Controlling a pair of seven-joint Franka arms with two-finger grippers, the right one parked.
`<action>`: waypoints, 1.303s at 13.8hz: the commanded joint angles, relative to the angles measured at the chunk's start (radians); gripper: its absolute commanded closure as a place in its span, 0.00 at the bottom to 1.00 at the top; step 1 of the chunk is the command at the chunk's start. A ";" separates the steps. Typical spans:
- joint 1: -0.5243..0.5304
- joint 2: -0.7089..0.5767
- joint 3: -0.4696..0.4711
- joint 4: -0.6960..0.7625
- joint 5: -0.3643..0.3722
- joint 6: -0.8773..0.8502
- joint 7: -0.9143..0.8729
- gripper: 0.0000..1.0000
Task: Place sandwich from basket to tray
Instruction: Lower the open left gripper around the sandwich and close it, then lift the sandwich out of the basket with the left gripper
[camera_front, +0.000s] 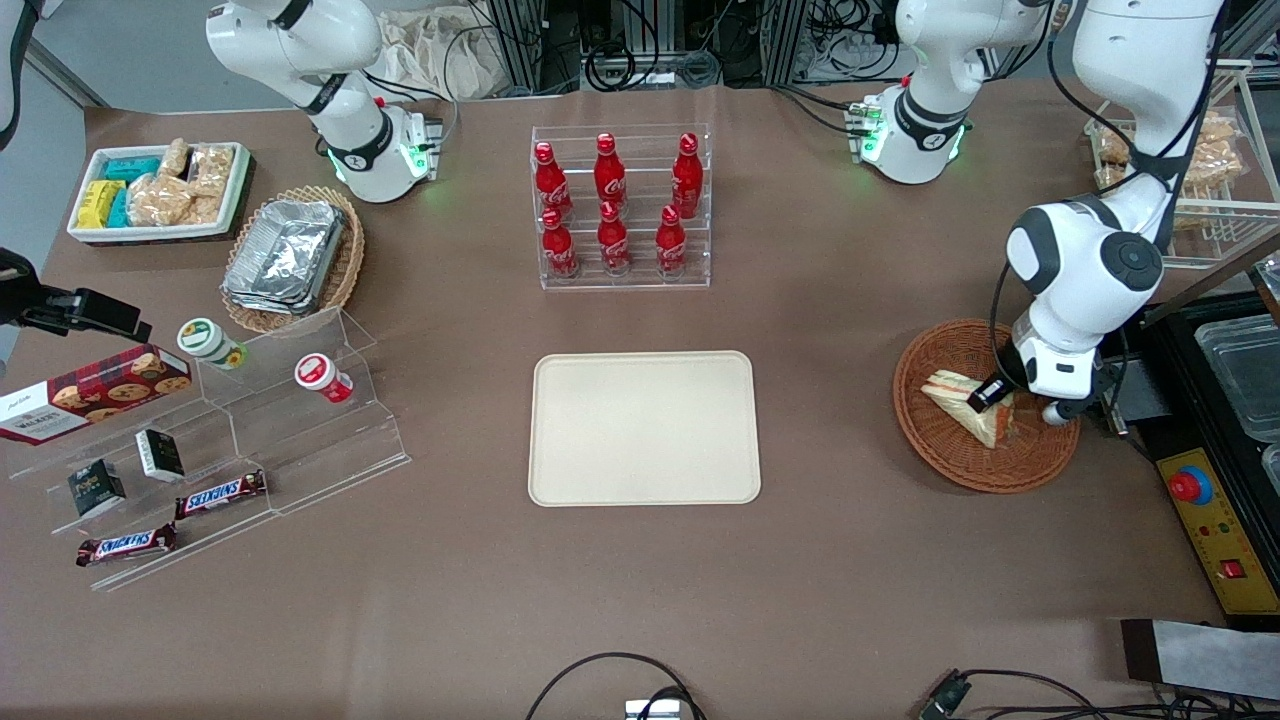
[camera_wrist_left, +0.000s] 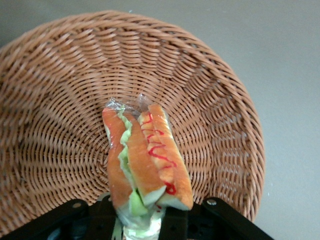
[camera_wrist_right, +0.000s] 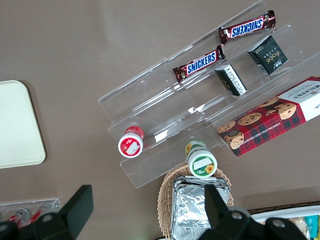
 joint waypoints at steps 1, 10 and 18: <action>-0.008 -0.095 0.007 -0.007 0.011 -0.080 0.102 0.82; -0.011 -0.221 -0.143 -0.002 0.019 -0.227 0.388 0.81; -0.011 -0.190 -0.404 0.065 0.000 -0.225 0.263 0.78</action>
